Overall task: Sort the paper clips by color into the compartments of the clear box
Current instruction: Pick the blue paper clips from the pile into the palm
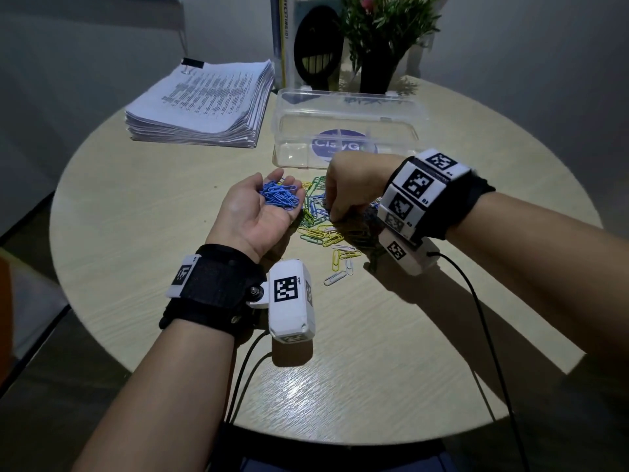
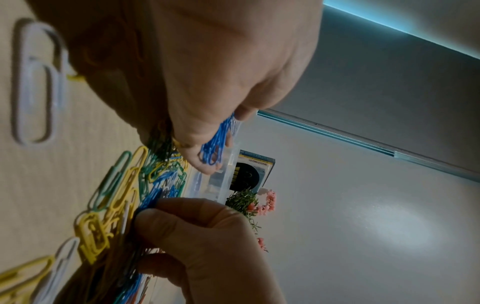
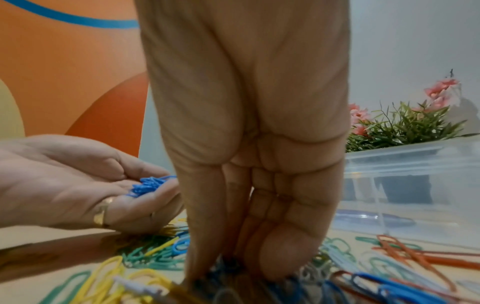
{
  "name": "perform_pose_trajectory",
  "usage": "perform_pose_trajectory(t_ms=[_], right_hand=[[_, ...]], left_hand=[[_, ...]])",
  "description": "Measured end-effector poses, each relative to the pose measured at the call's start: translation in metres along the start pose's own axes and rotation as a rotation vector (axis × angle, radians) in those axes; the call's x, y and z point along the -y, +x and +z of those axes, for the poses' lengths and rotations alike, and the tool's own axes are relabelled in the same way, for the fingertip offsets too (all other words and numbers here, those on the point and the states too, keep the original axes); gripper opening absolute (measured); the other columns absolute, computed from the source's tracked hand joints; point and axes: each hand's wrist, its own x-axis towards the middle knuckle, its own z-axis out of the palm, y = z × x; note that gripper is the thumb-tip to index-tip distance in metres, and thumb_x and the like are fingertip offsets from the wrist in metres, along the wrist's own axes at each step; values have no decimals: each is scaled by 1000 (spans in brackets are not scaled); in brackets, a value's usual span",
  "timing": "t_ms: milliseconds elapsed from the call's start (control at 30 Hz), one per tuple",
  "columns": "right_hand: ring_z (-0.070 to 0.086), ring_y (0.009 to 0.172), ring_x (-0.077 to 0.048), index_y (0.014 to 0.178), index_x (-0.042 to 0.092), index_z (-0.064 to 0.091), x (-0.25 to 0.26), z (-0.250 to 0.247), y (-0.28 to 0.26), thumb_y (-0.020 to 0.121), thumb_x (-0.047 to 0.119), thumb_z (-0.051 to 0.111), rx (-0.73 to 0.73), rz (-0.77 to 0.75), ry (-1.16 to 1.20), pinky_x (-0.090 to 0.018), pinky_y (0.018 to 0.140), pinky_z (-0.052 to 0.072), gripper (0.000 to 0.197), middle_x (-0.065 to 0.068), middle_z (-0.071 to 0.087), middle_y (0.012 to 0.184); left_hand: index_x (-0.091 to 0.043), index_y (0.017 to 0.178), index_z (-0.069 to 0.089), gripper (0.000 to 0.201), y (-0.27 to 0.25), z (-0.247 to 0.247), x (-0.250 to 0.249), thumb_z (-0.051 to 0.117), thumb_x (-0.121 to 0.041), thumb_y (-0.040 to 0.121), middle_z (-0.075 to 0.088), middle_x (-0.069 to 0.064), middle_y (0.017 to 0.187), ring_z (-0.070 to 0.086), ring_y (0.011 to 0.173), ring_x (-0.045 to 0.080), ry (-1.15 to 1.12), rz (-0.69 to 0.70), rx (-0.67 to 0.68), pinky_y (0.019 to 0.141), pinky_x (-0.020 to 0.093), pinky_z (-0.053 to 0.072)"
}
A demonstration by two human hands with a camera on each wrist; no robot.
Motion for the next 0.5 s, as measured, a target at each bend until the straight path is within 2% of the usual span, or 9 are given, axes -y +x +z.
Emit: perform_pose_trajectory(t_ms=[100,233,333,433,500], right_hand=[[59,74,-14,103,10,74,-3,0,1,75,21,78,-2,12,15,-13,47,41,30,-4,72,93],[58,70,-13,97,10,72,-6,1,1,72,22,81,-13,17,12,-18,51,44,29,-2,68,88],[56,66,-9,94,15,73,-6,2,0,72,21,81,-10,-10,23,-15,47,40,24,0,68,87],[60,79,-11,99,15,75,-4,3,1,76,19,77,-4,-32,13,-16,57,45,24,0,72,95],[64,85,-16,102,13,75,-2,5,4,78,20,74,-10,-29,-9,-27,69,54,25,-3,73,98]], left_hand=[[0,91,55,39,-1,0,0,27,-24,104,53,18,93,54,86,27,15,-7,5,86,37,42],[0,93,56,39,-1,0,0,28,-24,103,54,18,96,54,89,27,19,-9,5,87,37,42],[0,94,56,39,-1,0,0,27,-25,103,54,18,97,55,89,27,25,-11,9,87,37,42],[0,94,56,39,0,0,0,27,-25,103,54,18,97,55,89,27,36,-9,8,86,38,42],[0,94,56,39,0,0,0,27,-26,103,54,18,97,55,89,27,48,-6,8,85,38,42]])
